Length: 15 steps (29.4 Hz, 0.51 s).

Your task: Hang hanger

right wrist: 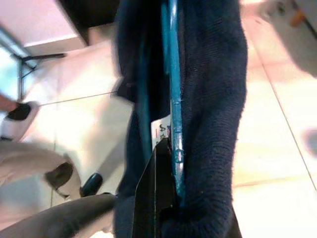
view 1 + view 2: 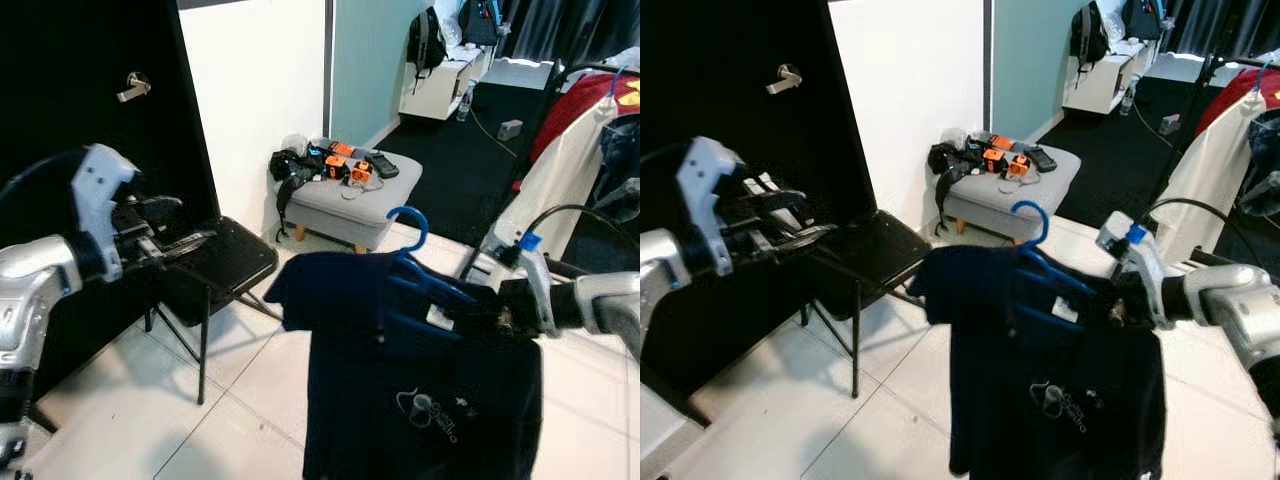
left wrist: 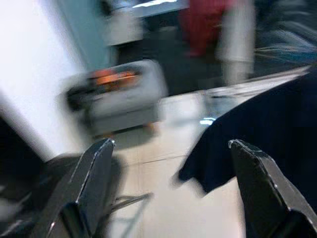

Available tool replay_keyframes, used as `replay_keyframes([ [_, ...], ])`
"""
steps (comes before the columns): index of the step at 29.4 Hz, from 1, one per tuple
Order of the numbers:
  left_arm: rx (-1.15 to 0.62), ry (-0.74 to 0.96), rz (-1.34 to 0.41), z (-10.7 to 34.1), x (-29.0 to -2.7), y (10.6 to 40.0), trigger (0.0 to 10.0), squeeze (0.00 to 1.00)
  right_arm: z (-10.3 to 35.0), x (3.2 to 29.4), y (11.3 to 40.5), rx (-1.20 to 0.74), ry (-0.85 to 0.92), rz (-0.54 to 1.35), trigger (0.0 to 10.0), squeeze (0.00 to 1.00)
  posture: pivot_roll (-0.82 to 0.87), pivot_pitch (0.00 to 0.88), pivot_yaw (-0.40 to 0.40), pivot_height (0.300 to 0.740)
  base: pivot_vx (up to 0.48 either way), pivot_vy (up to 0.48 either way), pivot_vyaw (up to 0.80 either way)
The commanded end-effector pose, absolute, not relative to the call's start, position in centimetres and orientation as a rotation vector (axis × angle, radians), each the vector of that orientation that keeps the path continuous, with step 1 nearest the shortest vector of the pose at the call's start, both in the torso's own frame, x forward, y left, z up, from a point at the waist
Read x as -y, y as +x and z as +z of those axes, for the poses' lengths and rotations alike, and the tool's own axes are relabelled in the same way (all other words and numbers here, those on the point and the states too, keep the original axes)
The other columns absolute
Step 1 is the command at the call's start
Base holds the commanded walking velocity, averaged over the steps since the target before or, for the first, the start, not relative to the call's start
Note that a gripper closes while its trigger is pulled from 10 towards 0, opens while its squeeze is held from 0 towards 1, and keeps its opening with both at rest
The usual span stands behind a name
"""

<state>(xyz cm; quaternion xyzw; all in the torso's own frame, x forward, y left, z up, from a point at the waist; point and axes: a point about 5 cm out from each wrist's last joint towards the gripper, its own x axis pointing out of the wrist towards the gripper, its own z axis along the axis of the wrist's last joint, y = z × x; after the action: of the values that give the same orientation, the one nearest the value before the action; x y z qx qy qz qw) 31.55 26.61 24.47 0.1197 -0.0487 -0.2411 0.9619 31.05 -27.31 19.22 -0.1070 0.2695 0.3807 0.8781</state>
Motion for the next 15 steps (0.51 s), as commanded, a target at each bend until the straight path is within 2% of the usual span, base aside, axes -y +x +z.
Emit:
replay_keyframes([
  [1,0.078,0.223,-0.292,23.0,-28.3,31.5,10.0,1.00,19.3,28.4,31.8,-0.487,-0.184,0.627,0.0,0.00,-0.17,0.000,0.020,0.740,0.000,0.000,0.00],
  [2,0.025,0.150,-0.177,19.1,-27.2,30.8,10.0,0.00,18.0,31.1,32.2,-0.353,-0.063,0.234,0.0,0.00,-0.16,0.000,0.010,0.740,0.000,0.000,0.00],
  [3,0.025,0.150,-0.177,19.1,-27.2,30.8,10.0,0.00,18.0,31.1,32.2,-0.353,-0.063,0.234,0.0,0.00,-0.16,0.000,0.010,0.740,0.000,0.000,0.00],
  [4,-0.014,0.057,-0.087,15.7,-25.9,29.7,10.0,0.00,15.9,33.5,31.3,-0.305,0.044,-0.097,0.0,0.00,-0.16,0.000,0.011,0.740,0.000,0.000,0.00],
  [5,-0.040,-0.010,-0.038,13.7,-24.8,28.9,10.0,0.00,14.2,35.0,30.1,-0.295,0.110,-0.316,0.0,0.00,-0.16,0.000,0.014,0.740,0.000,0.000,0.00],
  [6,-0.040,-0.010,-0.038,13.7,-24.8,28.9,10.0,0.00,14.2,35.0,30.1,-0.295,0.110,-0.316,0.0,0.00,-0.16,0.000,0.014,0.740,0.000,0.000,0.00],
  [7,-0.080,-0.079,-0.004,11.4,-23.8,27.9,10.0,0.00,12.6,36.0,28.7,-0.315,0.118,-0.461,0.0,0.00,-0.17,0.000,0.015,0.740,0.000,0.000,0.00],
  [8,-0.102,-0.110,0.012,10.3,-23.3,27.5,10.0,0.00,12.0,36.3,28.0,-0.332,0.102,-0.499,0.0,0.00,-0.17,0.000,0.015,0.740,0.000,0.000,0.00],
  [10,-0.102,-0.110,0.012,10.3,-23.3,27.5,10.0,0.00,12.0,36.3,28.0,-0.332,0.102,-0.499,0.0,0.00,-0.17,0.000,0.015,0.740,0.000,0.000,0.00],
  [11,-0.117,-0.183,0.018,8.9,-22.6,26.8,10.0,0.00,11.1,36.5,27.3,-0.362,0.082,-0.539,10.0,0.00,-0.17,0.000,0.002,0.740,0.311,0.000,0.00],
  [15,-0.128,-0.247,0.032,7.4,-21.4,26.1,10.0,0.00,10.4,36.9,26.7,-0.384,0.067,-0.610,10.0,0.00,-0.18,0.000,0.003,0.740,0.438,0.000,0.00],
])
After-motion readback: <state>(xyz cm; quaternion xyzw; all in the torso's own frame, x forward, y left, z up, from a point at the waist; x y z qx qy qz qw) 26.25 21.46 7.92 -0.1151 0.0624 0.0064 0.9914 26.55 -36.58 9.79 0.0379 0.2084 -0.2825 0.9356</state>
